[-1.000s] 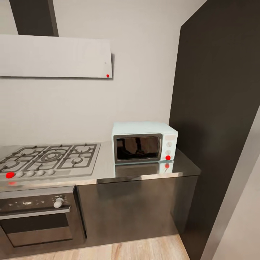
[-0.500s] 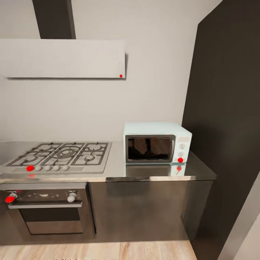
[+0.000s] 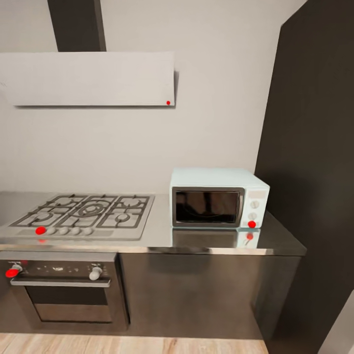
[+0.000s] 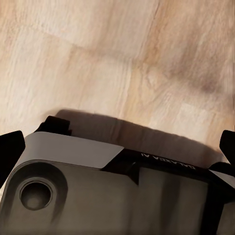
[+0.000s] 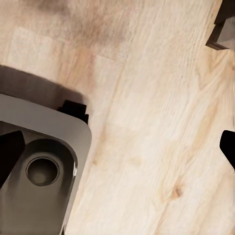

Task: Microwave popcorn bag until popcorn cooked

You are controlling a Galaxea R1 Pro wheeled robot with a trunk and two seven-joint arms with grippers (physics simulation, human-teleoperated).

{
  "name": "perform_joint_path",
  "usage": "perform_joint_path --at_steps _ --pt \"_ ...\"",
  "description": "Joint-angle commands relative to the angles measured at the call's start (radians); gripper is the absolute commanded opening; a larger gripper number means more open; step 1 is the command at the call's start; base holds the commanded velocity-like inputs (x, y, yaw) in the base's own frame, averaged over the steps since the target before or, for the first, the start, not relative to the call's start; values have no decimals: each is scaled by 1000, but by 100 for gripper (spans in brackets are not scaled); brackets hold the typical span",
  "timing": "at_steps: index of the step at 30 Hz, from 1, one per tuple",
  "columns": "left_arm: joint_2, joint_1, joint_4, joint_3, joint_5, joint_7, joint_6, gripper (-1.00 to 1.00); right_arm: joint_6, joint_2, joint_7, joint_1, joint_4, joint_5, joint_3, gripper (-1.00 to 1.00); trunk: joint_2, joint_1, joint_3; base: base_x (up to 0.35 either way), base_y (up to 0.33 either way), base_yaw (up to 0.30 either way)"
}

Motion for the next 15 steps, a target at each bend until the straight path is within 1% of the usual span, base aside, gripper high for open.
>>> perform_joint_path --at_steps 1,3,5,7,10,15 --pt "0 -1 2 -8 9 -1 -4 100 -5 -1 -1 -1 3 9 -9 100 -1 0 -1 234 -191 0" --pt "0 -1 2 -8 9 -1 -4 100 -5 -1 -1 -1 3 8 -10 100 -1 0 -1 234 -192 0" --pt "-2 2 2 -8 8 -1 -6 100 -6 0 -12 10 14 19 -10 100 -1 0 -1 0 0 0" --pt "-2 2 2 -8 8 -1 -6 100 -2 -1 -12 22 26 22 -10 100 -1 0 -1 0 0 0" --pt "-2 2 2 -8 8 -1 -7 100 4 1 2 39 20 7 -20 100 -1 0 -1 0 0 0" --pt "-1 3 3 -8 7 -8 4 100 2 -5 26 67 -8 -21 -26 100 -1 0 -1 0 0 0"
